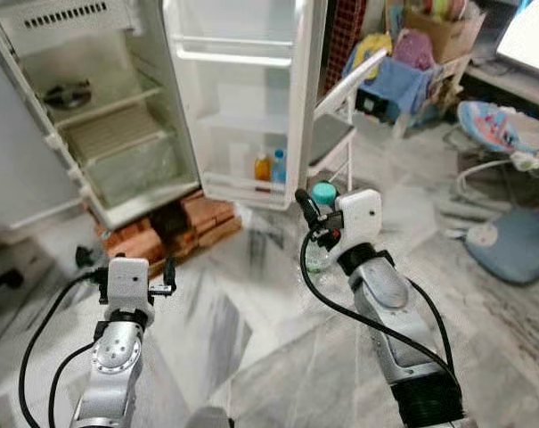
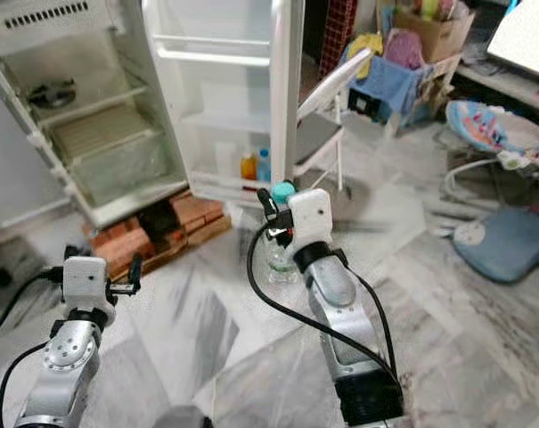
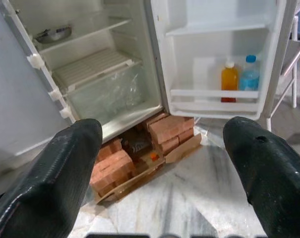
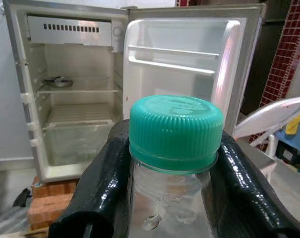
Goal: Restocking fridge
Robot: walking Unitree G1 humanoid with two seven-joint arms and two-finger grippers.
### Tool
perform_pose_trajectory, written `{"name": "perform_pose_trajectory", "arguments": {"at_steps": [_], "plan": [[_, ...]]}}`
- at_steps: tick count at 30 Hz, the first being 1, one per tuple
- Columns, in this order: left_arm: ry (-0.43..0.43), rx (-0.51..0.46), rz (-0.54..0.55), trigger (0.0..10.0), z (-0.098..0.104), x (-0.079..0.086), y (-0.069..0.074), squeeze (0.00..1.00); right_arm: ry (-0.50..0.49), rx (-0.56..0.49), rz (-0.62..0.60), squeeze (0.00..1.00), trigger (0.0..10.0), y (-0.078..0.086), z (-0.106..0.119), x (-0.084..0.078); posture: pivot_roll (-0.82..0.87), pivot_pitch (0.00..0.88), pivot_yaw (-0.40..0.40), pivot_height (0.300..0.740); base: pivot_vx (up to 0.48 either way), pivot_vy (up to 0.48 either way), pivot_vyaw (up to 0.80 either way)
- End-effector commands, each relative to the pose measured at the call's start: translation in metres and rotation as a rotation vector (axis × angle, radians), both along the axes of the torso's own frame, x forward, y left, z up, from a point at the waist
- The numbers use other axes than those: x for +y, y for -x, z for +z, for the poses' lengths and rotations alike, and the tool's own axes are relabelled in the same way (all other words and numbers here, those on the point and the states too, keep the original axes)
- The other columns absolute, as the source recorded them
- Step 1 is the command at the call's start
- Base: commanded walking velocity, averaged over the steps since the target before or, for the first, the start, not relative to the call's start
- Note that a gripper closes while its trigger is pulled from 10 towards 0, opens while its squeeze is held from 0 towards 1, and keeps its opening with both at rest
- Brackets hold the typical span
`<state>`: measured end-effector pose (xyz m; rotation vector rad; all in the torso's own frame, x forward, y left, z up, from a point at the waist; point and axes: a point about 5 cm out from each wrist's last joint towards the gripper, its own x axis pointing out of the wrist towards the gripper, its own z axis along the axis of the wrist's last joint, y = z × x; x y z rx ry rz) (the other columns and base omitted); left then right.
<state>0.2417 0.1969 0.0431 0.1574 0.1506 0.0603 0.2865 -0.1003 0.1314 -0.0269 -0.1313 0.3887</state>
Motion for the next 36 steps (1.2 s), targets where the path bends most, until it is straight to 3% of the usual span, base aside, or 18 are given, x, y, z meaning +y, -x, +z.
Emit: {"name": "perform_pose_trajectory", "arguments": {"at_steps": [1, 36], "plan": [[-0.004, -0.018, -0.015, 10.0, 0.0069, 0.0005, -0.0036, 0.00, -0.006, -0.053, 0.026, 0.00, 10.0, -0.0038, 0.0126, 0.0056, 0.09, 0.007, 0.002, 0.740, 0.307, 0.368, 0.00], [0.001, 0.016, -0.011, 10.0, 0.0059, -0.0017, -0.0062, 0.00, -0.005, -0.056, 0.047, 0.00, 10.0, -0.0051, 0.0136, 0.0096, 0.09, 0.015, 0.001, 0.740, 0.296, 0.378, 0.00]]}}
